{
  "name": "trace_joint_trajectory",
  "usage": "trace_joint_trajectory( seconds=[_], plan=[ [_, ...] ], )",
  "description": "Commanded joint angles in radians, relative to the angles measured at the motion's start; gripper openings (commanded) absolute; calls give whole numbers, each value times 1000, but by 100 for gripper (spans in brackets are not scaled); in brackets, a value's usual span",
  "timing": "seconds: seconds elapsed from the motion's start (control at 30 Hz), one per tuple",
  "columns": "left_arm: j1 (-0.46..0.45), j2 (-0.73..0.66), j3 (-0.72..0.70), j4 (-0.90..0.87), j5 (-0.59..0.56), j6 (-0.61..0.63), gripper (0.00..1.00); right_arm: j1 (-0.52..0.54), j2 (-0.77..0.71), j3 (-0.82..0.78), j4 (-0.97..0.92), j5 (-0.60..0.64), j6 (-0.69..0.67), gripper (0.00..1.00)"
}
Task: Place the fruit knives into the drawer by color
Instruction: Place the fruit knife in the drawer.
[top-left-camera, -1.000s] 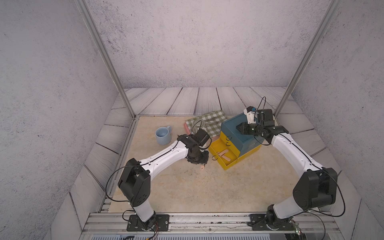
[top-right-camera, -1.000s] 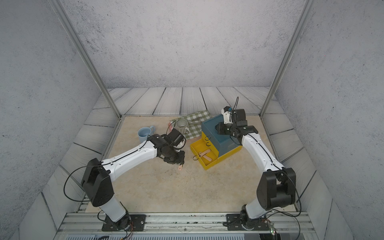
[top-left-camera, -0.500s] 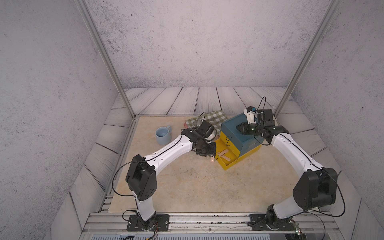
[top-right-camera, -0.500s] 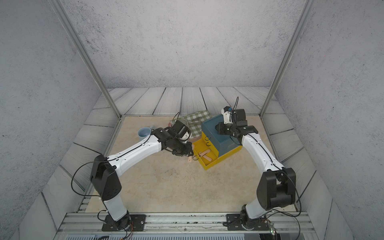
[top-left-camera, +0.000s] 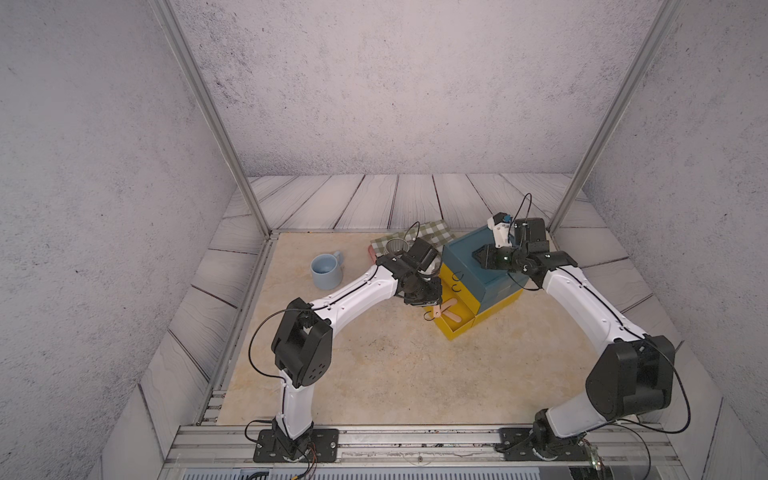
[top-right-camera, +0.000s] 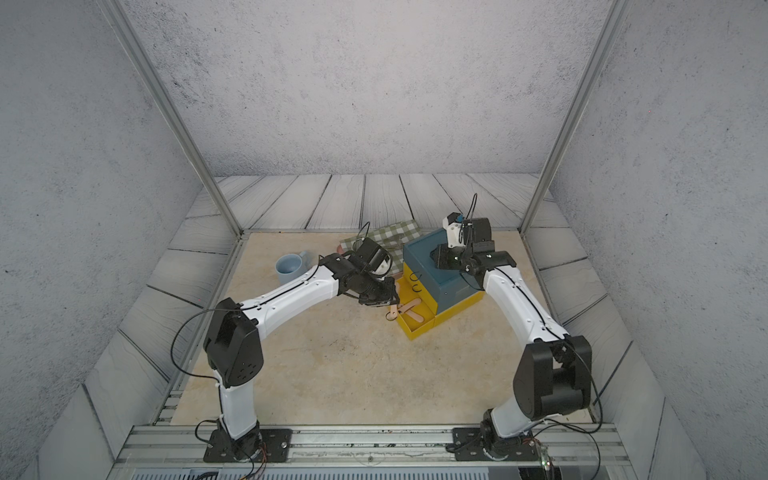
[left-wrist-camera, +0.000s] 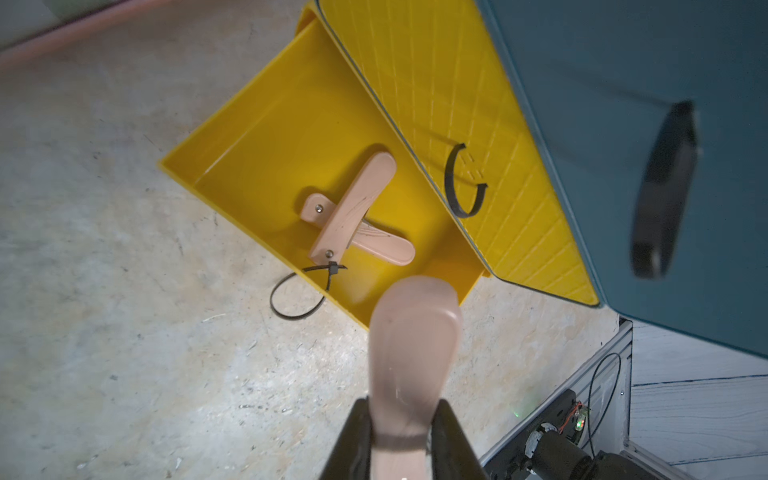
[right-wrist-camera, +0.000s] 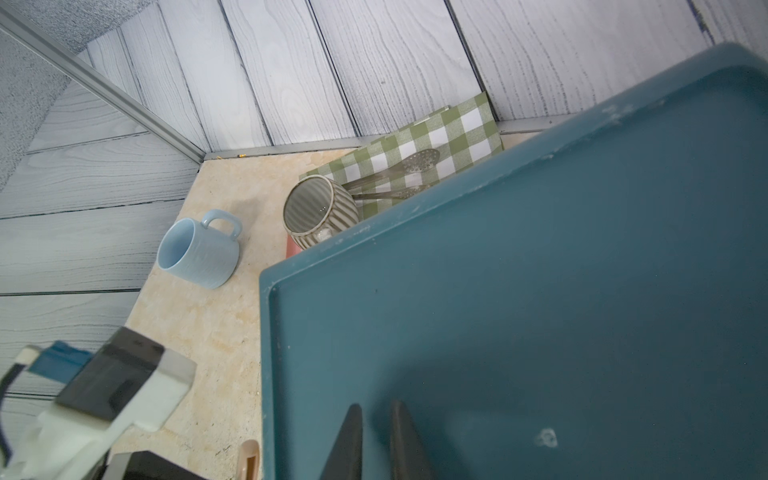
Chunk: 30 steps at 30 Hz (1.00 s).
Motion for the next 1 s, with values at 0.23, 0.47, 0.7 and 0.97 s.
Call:
trace_joint_trajectory(
  seconds=[0.23, 0.47, 0.7, 0.97],
  plan=[
    [1, 77, 63, 82, 18, -76, 15, 1, 148, -142, -455, 116, -1, 17],
    [0, 125, 78, 104, 19, -97, 14, 0, 147, -145, -454, 116, 0, 16],
    [0, 180, 111, 116, 12, -103, 14, 0, 147, -146, -454, 116, 1, 16],
    [-1, 218, 132, 131, -7, -130, 15, 1, 152, -148, -448, 112, 0, 16]
  ],
)
